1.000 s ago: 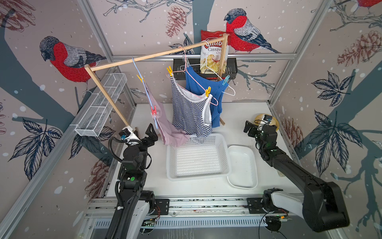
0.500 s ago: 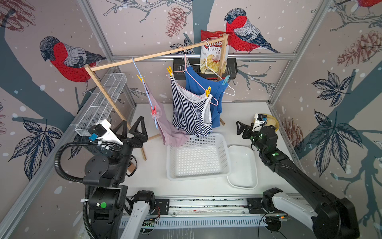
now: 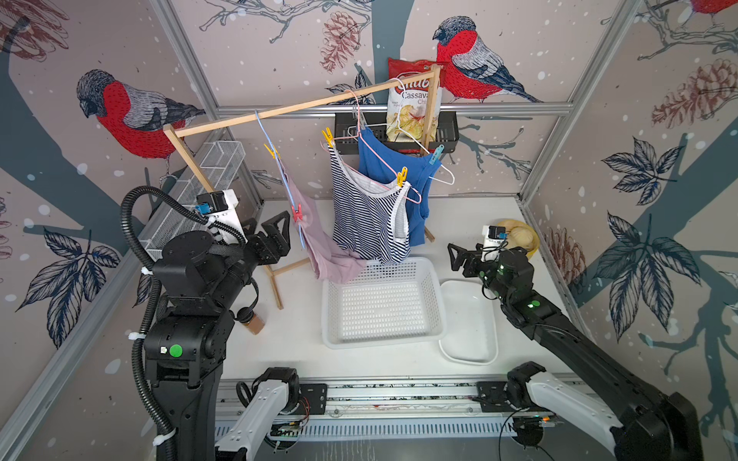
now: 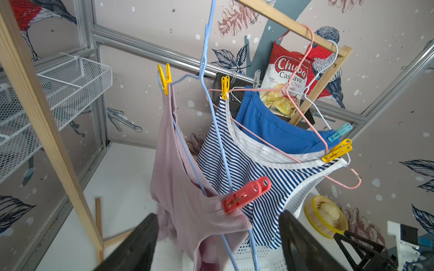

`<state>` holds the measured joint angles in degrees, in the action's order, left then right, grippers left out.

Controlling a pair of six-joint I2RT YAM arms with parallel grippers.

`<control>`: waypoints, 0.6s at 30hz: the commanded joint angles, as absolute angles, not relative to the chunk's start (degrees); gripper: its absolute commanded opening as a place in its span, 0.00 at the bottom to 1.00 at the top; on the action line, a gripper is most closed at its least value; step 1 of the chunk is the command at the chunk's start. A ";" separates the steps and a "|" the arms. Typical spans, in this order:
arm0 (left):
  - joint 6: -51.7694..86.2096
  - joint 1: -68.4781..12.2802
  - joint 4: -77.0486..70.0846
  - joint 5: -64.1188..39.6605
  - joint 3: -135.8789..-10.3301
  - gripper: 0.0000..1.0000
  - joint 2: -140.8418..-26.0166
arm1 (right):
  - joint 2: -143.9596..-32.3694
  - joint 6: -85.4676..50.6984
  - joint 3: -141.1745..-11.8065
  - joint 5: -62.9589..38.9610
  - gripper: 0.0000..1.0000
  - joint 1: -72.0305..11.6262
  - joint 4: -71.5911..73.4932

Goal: Remove the clothespins securing tank tops to the hanger
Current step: Pick up the hanger from the clothesline.

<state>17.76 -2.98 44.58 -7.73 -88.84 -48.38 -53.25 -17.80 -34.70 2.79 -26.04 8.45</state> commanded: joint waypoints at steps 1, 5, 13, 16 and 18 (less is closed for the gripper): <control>17.03 -3.07 48.26 -10.16 -90.40 0.81 -49.53 | -52.99 -16.50 -34.52 2.06 1.00 -26.19 9.23; 16.59 -3.31 47.41 -9.81 -90.53 0.86 -50.61 | -54.56 -14.72 -35.86 2.03 1.00 -26.17 9.15; 13.57 -7.18 49.29 -7.27 -92.11 0.85 -54.39 | -55.99 -14.97 -37.01 0.60 1.00 -26.21 8.87; 12.07 -7.37 49.72 -8.00 -92.79 0.86 -55.63 | -55.90 -15.60 -36.31 0.93 1.00 -26.36 9.69; 10.65 -7.56 51.52 -7.66 -93.63 0.86 -57.13 | -56.37 -16.28 -35.71 1.05 1.00 -26.26 10.56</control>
